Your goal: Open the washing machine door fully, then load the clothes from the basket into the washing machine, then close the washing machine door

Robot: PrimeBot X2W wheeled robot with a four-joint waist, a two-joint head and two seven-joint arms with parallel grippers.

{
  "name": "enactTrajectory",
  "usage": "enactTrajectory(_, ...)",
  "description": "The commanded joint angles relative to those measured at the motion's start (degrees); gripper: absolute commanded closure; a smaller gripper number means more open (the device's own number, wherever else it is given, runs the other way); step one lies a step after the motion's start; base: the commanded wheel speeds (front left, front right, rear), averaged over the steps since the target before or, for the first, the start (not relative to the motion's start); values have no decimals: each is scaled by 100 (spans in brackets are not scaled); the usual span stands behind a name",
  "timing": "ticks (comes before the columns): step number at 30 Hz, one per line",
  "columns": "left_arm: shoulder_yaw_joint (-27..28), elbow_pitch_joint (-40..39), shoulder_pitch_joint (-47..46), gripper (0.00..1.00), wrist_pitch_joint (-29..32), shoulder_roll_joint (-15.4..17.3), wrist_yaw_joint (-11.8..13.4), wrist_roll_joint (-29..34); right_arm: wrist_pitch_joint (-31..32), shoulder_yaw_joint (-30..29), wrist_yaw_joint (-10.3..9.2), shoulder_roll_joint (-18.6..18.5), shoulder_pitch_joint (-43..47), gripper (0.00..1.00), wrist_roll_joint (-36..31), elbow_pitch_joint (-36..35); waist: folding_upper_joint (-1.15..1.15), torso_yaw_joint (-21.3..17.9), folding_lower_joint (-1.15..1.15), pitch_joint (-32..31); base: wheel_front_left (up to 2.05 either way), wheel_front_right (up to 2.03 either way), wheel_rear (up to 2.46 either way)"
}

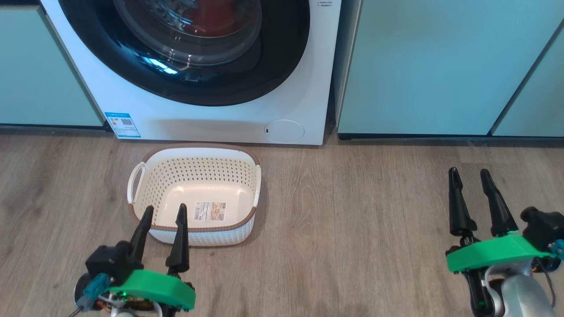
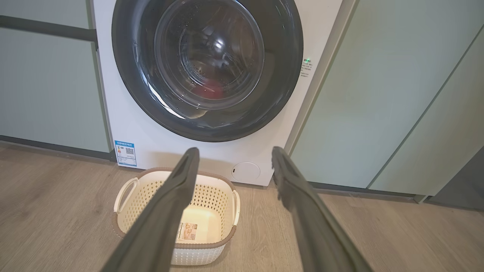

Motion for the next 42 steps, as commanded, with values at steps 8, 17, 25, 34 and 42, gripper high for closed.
enactTrajectory(8, 221, -161, -155, 0, -55, 45, -10, -3, -37, 192, -1, -12, -166, 0, -27, -142, 0, -6, 0, 5, 0, 0, 0)
enactTrajectory(17, 232, -344, -130, 0, -55, 45, 9, -20, -37, 216, -1, -12, -181, 0, -41, -126, 0, -4, 0, 29, 0, 0, 0)
enactTrajectory(25, 192, -330, -108, 0, -55, 45, -89, -114, -37, 224, -1, -12, -202, 0, -57, -136, 0, -32, 0, 77, 0, 0, 0)
enactTrajectory(34, 22, 221, 75, 100, 85, -20, -97, -326, 68, 95, 0, 7, 89, 100, 200, 406, 0, -42, 0, 89, 0, 0, 0)
enactTrajectory(42, 89, 259, 10, 100, 210, -5, -135, -812, 201, 82, 0, 6, 66, 100, 662, 389, 0, -43, 0, 92, 0, 0, 0)
